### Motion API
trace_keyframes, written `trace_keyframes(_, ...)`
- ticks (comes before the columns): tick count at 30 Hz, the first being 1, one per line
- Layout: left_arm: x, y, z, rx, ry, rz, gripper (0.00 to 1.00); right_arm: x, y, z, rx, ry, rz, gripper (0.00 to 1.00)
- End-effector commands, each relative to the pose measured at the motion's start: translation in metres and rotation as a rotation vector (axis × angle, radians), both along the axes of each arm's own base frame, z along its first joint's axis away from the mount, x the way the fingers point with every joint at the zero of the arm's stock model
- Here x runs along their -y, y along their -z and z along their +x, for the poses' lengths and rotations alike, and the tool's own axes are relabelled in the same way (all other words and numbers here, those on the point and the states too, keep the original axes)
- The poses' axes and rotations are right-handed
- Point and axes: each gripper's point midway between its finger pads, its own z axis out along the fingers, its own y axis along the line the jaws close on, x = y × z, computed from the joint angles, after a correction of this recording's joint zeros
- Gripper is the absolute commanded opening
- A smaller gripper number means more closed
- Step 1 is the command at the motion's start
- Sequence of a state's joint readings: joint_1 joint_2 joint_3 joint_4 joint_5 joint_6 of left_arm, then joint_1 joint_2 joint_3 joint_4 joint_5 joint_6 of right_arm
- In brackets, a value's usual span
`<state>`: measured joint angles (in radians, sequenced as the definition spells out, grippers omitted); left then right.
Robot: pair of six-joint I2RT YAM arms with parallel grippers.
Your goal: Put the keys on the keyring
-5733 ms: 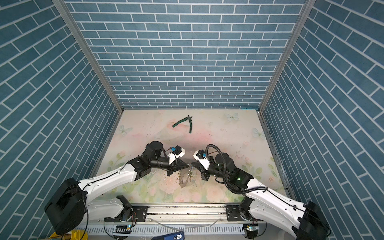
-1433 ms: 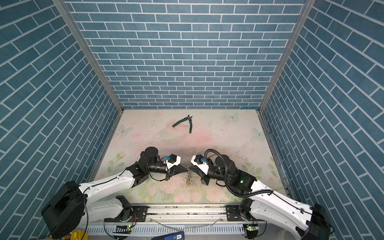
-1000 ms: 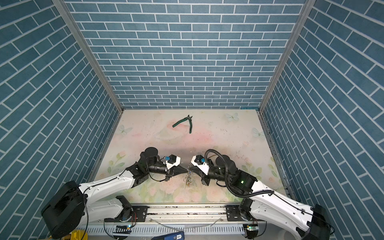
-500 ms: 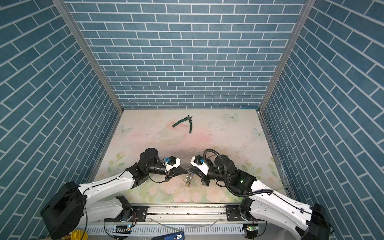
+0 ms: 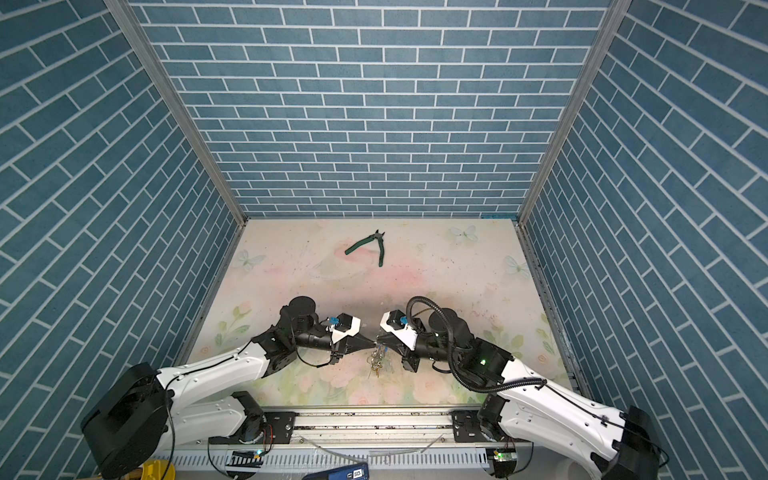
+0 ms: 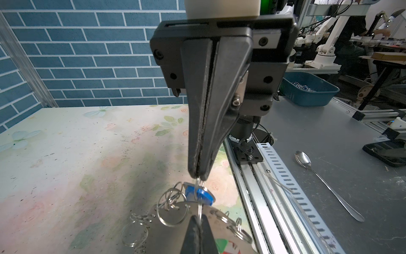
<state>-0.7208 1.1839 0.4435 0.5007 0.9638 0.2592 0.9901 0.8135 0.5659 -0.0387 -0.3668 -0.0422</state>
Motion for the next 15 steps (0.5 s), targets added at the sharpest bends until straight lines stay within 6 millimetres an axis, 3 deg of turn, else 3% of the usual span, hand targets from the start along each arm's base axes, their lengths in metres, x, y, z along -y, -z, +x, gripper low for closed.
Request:
trace_keyframes(1, -0.0009, 0.0028, -0.0036, -0.004, 0.007, 0.002, 0.00, -0.0030, -0.0227, -0.0071, 0.043, -0.051, 0.038, 0.00)
trace_keyframes(15, 0.0000, 0.0042, -0.0027, -0.011, 0.007, 0.008, 0.00, -0.0022, -0.0248, -0.0087, 0.039, -0.056, 0.038, 0.00)
